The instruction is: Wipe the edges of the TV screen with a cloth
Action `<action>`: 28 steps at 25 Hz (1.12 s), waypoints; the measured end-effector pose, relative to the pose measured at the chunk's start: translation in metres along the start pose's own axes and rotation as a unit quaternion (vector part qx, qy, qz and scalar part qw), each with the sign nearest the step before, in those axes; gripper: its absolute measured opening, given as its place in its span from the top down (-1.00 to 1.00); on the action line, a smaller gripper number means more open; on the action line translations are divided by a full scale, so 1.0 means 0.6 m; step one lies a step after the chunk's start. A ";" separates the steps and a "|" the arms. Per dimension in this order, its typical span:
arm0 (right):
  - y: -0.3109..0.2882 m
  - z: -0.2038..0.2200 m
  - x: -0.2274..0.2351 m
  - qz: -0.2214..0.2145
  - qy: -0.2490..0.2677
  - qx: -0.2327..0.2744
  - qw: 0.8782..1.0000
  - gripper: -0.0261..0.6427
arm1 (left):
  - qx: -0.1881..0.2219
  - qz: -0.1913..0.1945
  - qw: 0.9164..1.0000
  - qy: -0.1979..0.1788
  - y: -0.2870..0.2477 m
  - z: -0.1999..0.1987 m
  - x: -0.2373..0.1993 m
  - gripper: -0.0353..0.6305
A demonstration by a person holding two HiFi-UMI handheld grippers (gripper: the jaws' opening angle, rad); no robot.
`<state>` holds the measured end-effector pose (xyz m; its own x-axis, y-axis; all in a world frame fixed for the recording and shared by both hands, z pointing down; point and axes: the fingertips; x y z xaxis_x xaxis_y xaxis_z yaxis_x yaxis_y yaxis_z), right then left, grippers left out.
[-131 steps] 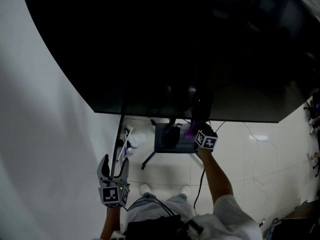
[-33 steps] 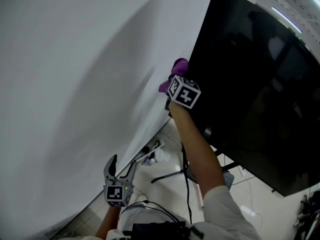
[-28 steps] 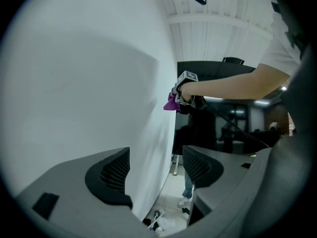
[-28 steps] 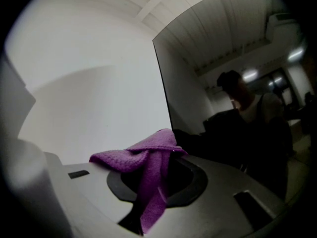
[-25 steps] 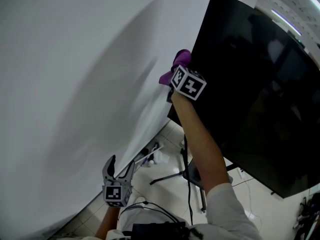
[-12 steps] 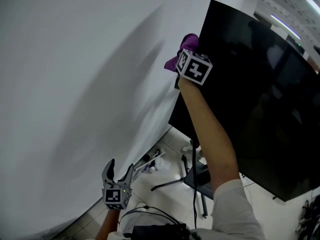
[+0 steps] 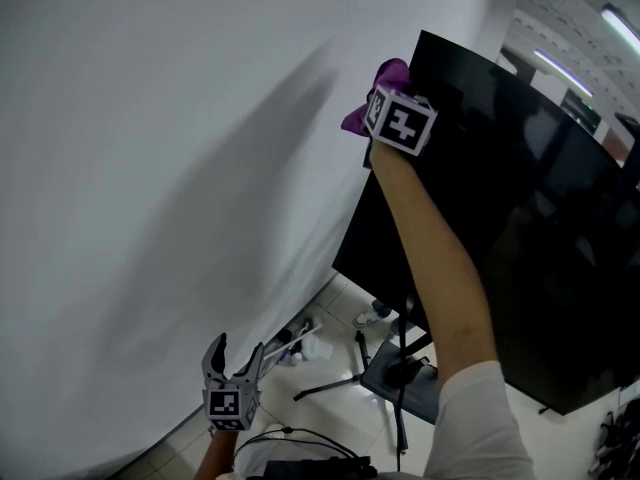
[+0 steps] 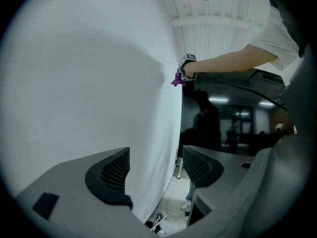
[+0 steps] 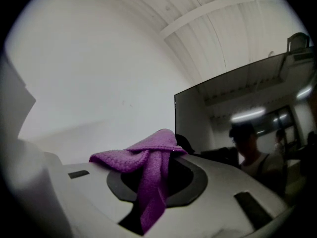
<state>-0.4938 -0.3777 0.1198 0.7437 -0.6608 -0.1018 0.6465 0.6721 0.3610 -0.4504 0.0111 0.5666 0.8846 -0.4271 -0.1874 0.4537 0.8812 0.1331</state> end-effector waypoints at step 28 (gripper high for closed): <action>-0.083 -0.307 0.008 -0.066 0.070 0.012 0.995 0.67 | 0.020 -0.032 0.999 0.013 -0.015 -0.006 -0.047 -0.07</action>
<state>-0.4908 -0.3528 -0.0695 0.6701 -0.6882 -0.2781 0.7371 0.5728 0.3585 -0.4799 0.0159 0.5671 0.8507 -0.4764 -0.2224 0.5137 0.8430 0.1595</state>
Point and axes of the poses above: the fingertips, and each gripper's own axes: y backward along the fingers, x to its right, z out of its underside, and after that the axes turned 10 degrees about x, right-handed
